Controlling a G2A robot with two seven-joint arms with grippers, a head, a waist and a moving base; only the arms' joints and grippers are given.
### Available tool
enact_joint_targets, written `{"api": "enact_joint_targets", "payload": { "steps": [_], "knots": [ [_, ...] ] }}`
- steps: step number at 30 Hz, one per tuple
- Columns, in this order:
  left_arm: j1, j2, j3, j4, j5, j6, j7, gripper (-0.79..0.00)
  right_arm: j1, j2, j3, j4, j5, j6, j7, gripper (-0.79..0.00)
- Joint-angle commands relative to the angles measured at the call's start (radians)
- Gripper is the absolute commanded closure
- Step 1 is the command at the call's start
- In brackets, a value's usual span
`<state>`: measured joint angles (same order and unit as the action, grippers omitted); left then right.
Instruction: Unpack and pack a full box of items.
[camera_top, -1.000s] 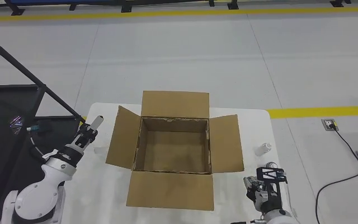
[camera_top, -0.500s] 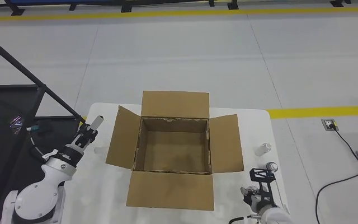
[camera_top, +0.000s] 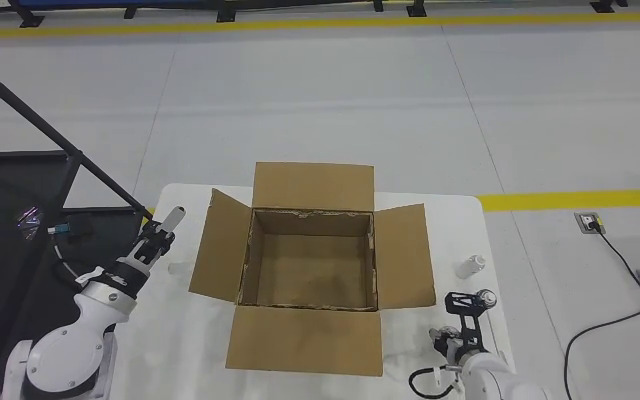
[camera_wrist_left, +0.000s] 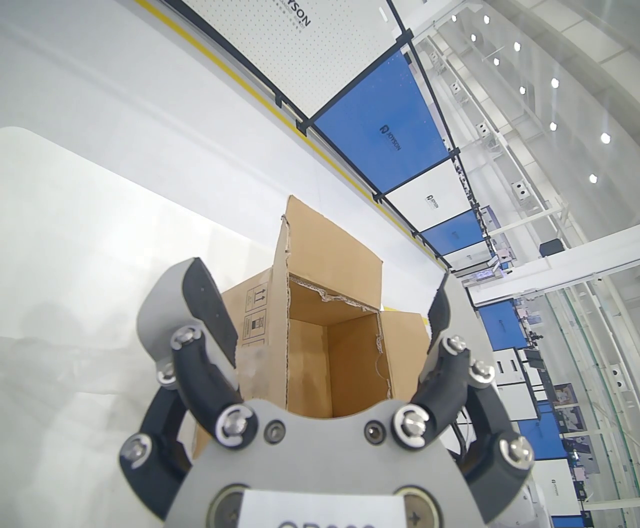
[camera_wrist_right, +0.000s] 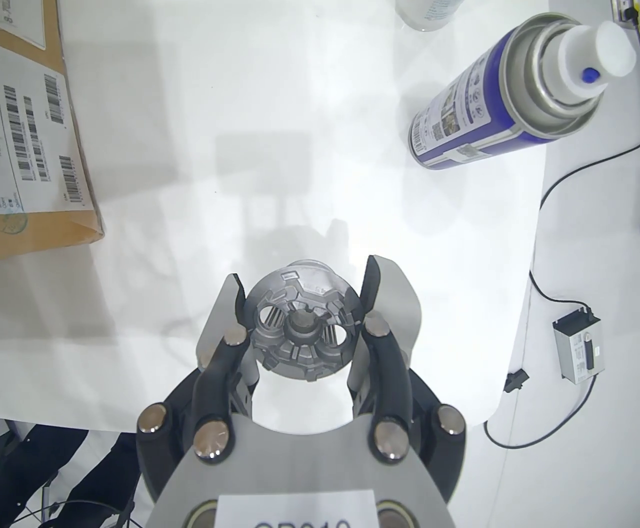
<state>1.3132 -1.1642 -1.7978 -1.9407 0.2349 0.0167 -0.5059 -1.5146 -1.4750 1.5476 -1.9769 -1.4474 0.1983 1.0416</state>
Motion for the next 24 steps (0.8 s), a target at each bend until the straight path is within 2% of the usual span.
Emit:
{"api": "enact_joint_targets", "payload": {
  "steps": [1,9,12,18,21,24],
  "knots": [
    [0.000,0.000,0.000,0.000,0.000,0.000,0.000,-0.785,0.004,0.000,0.004,0.016,0.011,0.004,-0.021,0.000],
    [0.000,0.000,0.000,0.000,0.000,0.000,0.000,-0.785,0.041,0.002,-0.003,0.086,0.034,0.012,-0.061,0.000],
    [0.000,0.000,0.000,0.000,0.000,0.000,0.000,-0.785,0.049,0.003,-0.005,0.098,0.039,0.014,-0.066,-0.197],
    [0.000,0.000,0.000,0.000,0.000,0.000,0.000,-0.785,0.062,0.005,-0.005,0.117,0.045,0.019,-0.068,-0.391],
    [0.000,0.000,0.000,0.000,0.000,0.000,0.000,-0.785,0.063,0.007,-0.005,0.118,0.047,0.022,-0.069,-0.536],
    [0.000,0.000,0.000,0.000,0.000,0.000,0.000,-0.785,0.063,0.008,-0.004,0.107,0.043,0.026,-0.071,-0.640]
  ]
}}
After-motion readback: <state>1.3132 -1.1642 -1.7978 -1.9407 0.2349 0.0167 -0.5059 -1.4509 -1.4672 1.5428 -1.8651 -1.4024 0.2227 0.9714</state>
